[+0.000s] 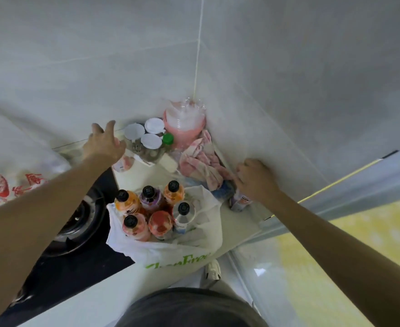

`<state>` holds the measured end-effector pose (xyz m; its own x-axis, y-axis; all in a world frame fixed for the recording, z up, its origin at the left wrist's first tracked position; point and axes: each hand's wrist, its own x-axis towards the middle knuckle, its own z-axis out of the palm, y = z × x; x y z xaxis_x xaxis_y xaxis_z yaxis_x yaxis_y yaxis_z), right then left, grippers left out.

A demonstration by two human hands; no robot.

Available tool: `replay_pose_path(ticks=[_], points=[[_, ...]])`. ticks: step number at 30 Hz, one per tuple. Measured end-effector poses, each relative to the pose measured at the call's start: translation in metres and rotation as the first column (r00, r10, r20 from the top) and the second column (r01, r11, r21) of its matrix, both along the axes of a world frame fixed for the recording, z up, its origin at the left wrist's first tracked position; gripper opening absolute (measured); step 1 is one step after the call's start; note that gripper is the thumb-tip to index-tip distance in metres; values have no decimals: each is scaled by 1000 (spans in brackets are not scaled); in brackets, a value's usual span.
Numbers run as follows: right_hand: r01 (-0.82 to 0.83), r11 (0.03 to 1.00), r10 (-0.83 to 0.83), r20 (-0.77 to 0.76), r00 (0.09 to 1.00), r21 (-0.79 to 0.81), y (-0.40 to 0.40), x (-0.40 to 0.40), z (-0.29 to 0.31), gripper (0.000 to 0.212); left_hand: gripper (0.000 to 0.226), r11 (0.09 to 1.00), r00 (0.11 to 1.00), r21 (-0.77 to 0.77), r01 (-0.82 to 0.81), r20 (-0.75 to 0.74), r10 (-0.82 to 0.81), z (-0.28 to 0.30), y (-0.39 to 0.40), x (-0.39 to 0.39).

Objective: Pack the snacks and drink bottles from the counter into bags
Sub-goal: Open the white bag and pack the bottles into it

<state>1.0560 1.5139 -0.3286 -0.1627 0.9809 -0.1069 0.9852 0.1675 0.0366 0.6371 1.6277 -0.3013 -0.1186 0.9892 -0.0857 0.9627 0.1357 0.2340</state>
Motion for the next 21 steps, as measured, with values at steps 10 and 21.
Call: replay_pose_path(ticks=[10,21], points=[[120,984,-131,79,988,130,-40,-9,-9,25,26,997,997,-53,-50,-68,46,-10,11,-12],[178,983,-181,-71,981,-55,-5,-20,0,25,9,998,993,34,56,101,-59,-20,-5,-24]])
